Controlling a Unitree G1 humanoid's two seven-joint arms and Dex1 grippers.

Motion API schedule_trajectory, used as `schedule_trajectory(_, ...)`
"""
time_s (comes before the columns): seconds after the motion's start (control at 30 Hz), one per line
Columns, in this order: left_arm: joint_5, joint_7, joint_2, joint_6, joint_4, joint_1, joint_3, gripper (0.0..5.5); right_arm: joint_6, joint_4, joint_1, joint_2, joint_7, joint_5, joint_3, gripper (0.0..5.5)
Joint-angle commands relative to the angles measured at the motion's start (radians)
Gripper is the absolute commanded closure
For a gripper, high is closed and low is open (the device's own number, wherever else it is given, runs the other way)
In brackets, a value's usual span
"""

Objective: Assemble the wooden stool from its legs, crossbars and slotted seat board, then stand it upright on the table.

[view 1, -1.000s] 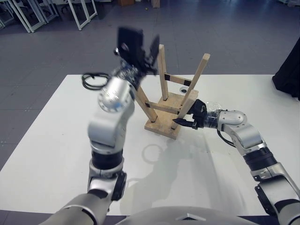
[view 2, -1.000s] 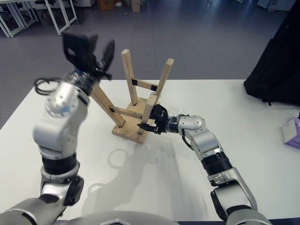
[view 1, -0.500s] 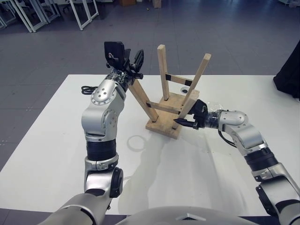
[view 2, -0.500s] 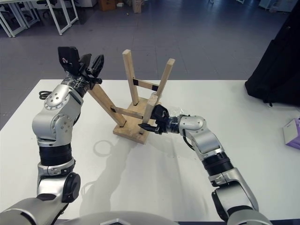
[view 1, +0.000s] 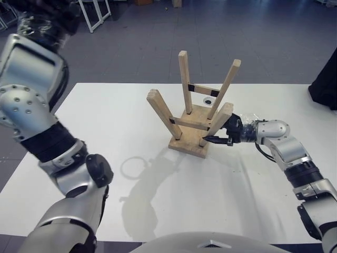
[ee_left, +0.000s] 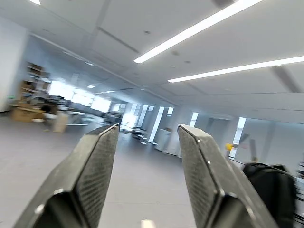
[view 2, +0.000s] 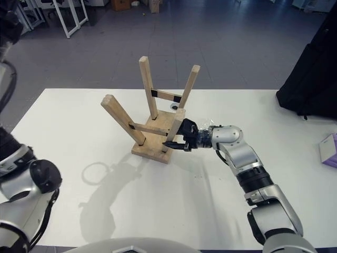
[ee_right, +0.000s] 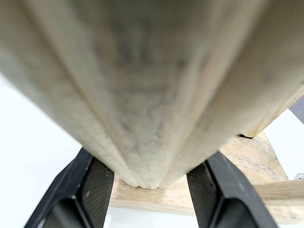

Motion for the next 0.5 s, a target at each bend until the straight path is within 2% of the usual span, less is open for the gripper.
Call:
schedule_trajectory(0.03,0.227,-0.018,0.028,-0.092,0.091,0.262,-0.183,3.20,-0.004,0.211,-0.027,-0.046,0.135,-0.178,0.113,3.47)
schedule_trajectory(0.1,0.288,-0.036,0.011,-0.130,0.098,0.355,-0.250,3.20,-0.059,0.263,-0.093,-0.012,0.146,-0.169,0.096,3.47)
schedule_trajectory(0.23,0.311,-0.042,-0.031,-0.160,0.081,0.414,-0.285,3.26,-0.112,0.365,-0.155,-0.006,0.161,-0.234,0.103,2.68)
schedule_trajectory(0.37,0.335,-0.047,-0.047,-0.164,0.066,0.455,-0.325,3.26,-0.133,0.438,-0.198,-0.078,0.125,-0.414,0.136,1.91)
schedule_trajectory(0.4,0.354,-0.043,-0.056,-0.168,0.057,0.485,-0.349,3.26,-0.126,0.438,-0.210,-0.089,0.076,-0.438,0.114,1.61)
schedule_trajectory(0.47,0.393,-0.014,-0.098,-0.182,0.025,0.568,-0.398,3.26,-0.038,0.349,-0.200,-0.100,-0.015,-0.402,0.007,1.61)
schedule_trajectory(0.5,0.410,0.003,-0.126,-0.193,0.012,0.609,-0.417,3.26,0.038,0.263,-0.173,-0.099,-0.050,-0.349,-0.064,1.78)
